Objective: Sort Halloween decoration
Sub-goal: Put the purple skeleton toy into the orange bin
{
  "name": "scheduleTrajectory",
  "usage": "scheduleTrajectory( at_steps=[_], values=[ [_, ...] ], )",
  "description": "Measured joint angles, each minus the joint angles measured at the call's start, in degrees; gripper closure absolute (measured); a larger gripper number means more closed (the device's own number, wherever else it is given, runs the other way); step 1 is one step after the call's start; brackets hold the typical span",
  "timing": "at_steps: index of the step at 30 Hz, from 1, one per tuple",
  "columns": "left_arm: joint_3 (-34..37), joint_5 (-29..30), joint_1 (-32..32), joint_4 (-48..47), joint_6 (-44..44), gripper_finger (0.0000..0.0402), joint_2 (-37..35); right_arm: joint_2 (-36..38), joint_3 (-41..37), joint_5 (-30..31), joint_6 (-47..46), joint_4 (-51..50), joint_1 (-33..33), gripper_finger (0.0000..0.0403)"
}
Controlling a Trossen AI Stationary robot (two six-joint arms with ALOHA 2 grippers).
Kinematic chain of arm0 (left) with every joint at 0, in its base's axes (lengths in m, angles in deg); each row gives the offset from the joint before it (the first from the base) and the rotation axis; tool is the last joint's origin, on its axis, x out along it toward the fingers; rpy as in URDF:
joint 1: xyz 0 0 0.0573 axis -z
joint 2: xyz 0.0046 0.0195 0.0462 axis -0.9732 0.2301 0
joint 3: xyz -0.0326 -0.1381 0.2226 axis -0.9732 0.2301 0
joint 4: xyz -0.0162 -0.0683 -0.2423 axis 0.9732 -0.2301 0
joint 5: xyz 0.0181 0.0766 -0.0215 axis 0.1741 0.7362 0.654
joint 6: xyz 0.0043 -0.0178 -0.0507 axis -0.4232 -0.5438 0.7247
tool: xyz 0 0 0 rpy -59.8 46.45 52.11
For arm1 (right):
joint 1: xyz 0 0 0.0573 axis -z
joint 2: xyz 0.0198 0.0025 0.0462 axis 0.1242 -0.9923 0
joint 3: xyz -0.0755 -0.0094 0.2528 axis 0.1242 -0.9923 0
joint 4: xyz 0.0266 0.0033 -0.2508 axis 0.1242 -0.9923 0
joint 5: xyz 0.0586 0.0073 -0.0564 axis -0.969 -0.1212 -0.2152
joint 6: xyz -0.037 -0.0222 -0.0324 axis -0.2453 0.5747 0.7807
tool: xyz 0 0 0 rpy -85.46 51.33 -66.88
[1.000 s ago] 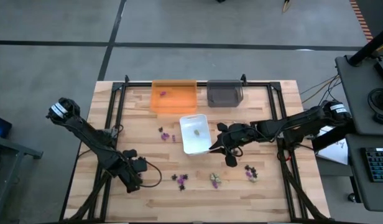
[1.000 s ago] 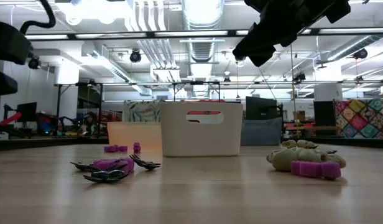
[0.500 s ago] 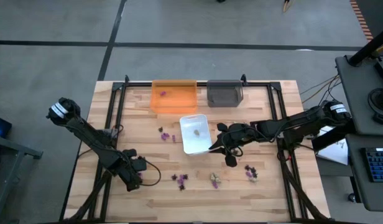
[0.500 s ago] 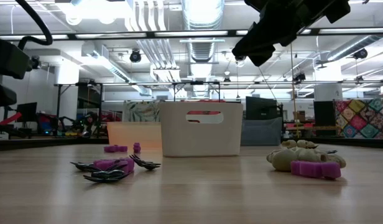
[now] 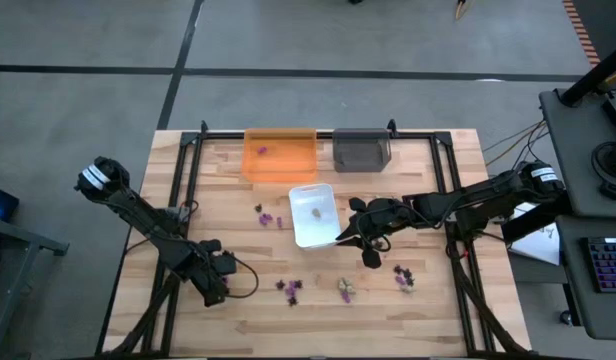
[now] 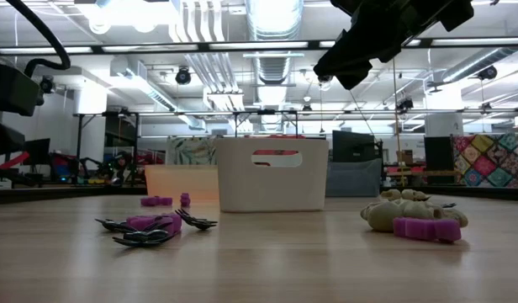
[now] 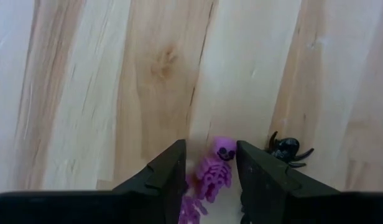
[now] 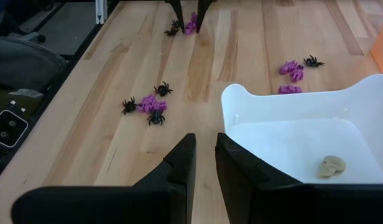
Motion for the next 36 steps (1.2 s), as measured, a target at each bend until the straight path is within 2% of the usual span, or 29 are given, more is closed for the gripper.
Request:
scheduleTrajectory(
  at_steps=[7, 21, 36],
  values=[
    [0.21, 0.09, 0.00, -0.01, -1.37, 0.0292, -0.07, 0.00, 0.00, 0.00, 0.00, 0.00, 0.00, 0.0351],
    [-0.15, 0.10, -0.02, -0.29, -2.39, 0.0393, -0.01, 0.02, 0.02, 0.13, 0.16, 0.00, 0.00, 0.0351],
    [-4.15, -0.17, -0.12, -3.60, -2.37, 0.0400, 0.04, 0.02, 0.02, 0.07, 0.20, -0.05, 0.02, 0.0351]
  ],
)
